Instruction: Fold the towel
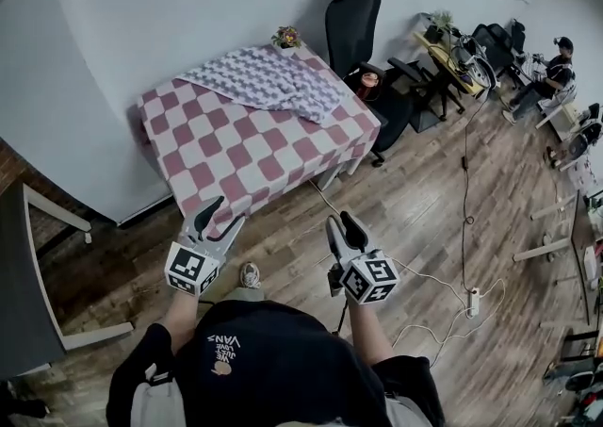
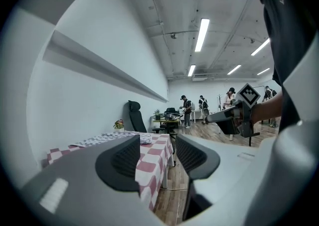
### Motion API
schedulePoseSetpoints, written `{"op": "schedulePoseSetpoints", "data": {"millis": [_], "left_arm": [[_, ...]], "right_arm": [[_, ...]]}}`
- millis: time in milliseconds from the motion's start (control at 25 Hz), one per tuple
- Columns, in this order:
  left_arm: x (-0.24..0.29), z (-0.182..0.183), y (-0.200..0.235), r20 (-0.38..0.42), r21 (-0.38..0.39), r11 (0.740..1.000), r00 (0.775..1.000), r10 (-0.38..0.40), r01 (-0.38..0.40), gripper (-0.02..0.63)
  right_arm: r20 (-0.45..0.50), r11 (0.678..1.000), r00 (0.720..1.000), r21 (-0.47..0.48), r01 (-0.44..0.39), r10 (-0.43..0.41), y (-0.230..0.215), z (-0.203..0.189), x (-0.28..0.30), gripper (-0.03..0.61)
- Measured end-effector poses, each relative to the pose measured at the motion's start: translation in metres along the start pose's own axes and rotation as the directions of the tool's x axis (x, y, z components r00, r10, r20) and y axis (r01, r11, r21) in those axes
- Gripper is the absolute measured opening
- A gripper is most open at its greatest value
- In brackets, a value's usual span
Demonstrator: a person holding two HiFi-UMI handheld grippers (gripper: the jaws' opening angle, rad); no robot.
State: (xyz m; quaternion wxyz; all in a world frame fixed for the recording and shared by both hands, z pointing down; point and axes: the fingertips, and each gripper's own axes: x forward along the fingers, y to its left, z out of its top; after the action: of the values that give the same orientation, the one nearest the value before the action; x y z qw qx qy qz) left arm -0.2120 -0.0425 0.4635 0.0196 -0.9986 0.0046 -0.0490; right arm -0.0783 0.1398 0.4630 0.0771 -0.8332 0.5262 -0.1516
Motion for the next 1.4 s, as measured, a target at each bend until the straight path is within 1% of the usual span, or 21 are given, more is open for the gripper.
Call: {"op": "schedulePoseSetpoints", "data": {"millis": [240, 440, 600, 760, 880, 960, 1080, 1160, 1320, 1400], "left_arm": [[0.052, 0.000, 0.048, -0.020, 0.004, 1.000, 1.000, -0.016, 0.016, 0.207], [0.095, -0.008, 0.076, -0.053, 0.003, 0.999, 0.997, -0.051, 0.051, 0.218], [0.130, -0.016, 0.094, -0.088, 0.002, 0.998, 0.994, -0.061, 0.062, 0.219], [0.178, -0.021, 0.109, -0.116, 0.027, 0.998, 0.992, -0.055, 0.058, 0.232], [0.216, -0.026, 0.118, -0.137, 0.061, 0.997, 0.990, -0.035, 0.044, 0.239], [0.239, -0.029, 0.123, -0.152, 0.080, 0.997, 0.988, -0.009, 0.021, 0.239], [0.271, -0.031, 0.131, -0.175, 0.078, 0.996, 0.983, 0.052, -0.039, 0.239], [0.296, -0.030, 0.133, -0.187, 0.079, 0.996, 0.980, 0.065, -0.051, 0.239], [0.349, -0.034, 0.126, -0.234, 0.116, 0.993, 0.971, 0.038, -0.011, 0.252], [0.375, -0.042, 0.122, -0.276, 0.148, 0.989, 0.961, 0.016, 0.026, 0.259]], "right_arm": [[-0.002, 1.000, 1.000, 0.006, 0.011, -0.011, -0.026, 0.016, 0.061, 0.127], [-0.011, 0.999, 0.999, 0.010, 0.032, -0.032, -0.049, 0.025, 0.102, 0.127], [-0.037, 0.999, 0.999, 0.007, 0.036, -0.035, -0.072, 0.027, 0.130, 0.127], [-0.079, 1.000, 0.997, 0.001, 0.022, -0.022, -0.115, 0.030, 0.171, 0.127], [-0.127, 1.000, 0.992, -0.013, 0.004, -0.005, -0.154, 0.030, 0.203, 0.127], [-0.165, 0.999, 0.986, -0.037, -0.020, 0.014, -0.177, 0.034, 0.227, 0.127], [-0.216, 0.995, 0.974, -0.068, -0.078, 0.062, -0.209, 0.046, 0.269, 0.127], [-0.241, 0.991, 0.967, -0.084, -0.101, 0.078, -0.231, 0.054, 0.293, 0.127], [-0.288, 0.986, 0.954, -0.116, -0.123, 0.085, -0.274, 0.061, 0.334, 0.127], [-0.317, 0.984, 0.945, -0.128, -0.125, 0.079, -0.294, 0.059, 0.354, 0.127]]}}
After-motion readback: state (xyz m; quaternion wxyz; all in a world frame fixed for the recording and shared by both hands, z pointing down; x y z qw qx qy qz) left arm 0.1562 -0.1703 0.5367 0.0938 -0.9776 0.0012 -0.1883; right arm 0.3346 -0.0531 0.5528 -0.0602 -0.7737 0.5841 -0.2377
